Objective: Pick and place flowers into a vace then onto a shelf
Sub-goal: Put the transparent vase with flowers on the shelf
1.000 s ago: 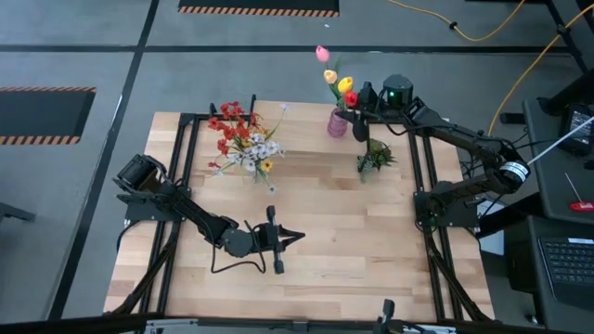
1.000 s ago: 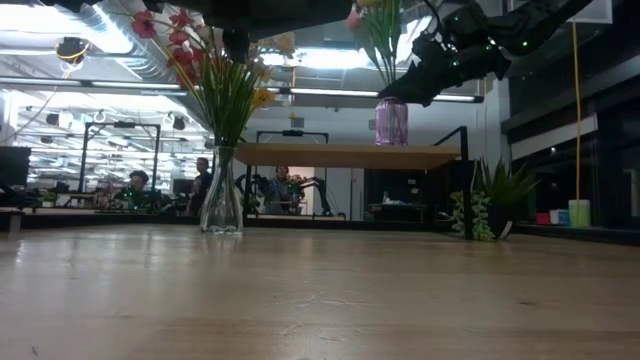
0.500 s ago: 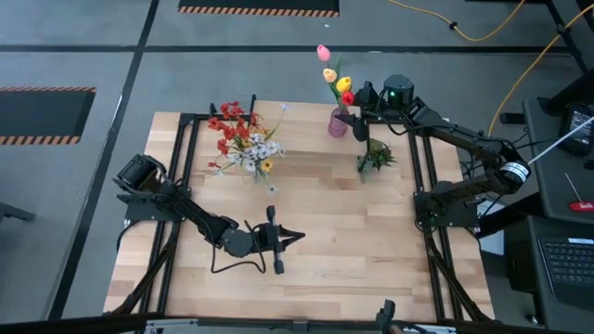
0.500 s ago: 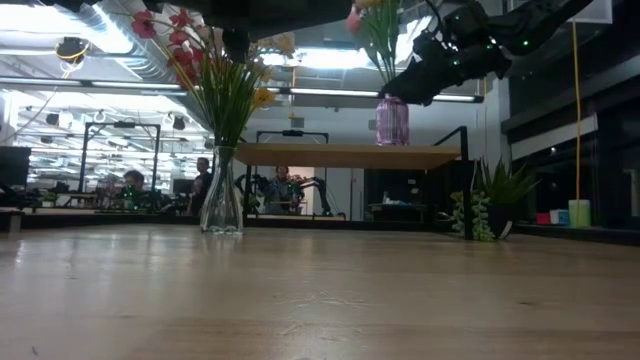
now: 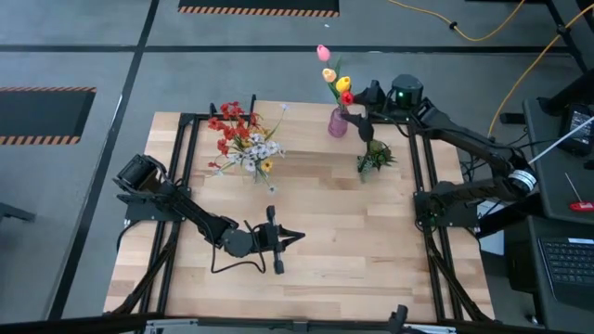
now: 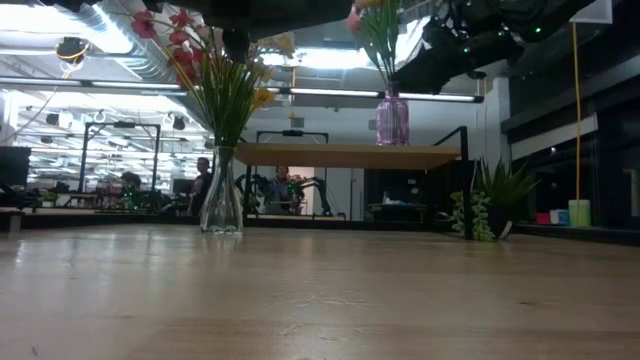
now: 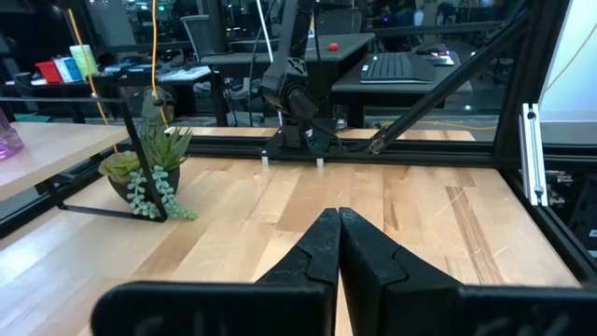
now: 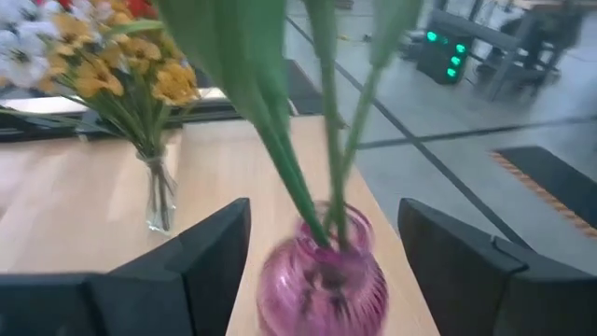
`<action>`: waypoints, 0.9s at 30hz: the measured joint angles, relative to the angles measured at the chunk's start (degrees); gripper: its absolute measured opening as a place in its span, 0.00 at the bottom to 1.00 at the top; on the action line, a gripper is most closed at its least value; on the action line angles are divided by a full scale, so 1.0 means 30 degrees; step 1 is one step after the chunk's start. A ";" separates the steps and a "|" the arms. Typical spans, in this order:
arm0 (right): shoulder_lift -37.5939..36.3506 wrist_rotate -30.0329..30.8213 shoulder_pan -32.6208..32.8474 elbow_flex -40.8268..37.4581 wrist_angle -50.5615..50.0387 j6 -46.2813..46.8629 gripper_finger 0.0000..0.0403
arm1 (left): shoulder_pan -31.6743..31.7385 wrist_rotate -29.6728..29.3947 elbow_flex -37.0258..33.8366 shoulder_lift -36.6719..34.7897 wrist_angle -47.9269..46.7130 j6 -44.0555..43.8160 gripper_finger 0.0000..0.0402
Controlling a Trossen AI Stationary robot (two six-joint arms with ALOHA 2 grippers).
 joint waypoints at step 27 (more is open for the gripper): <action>-0.4655 -0.0692 0.1476 -0.0007 -0.6381 -0.1064 0.03 | -0.4253 -1.1391 0.0007 -0.0001 -0.0081 -0.1006 0.00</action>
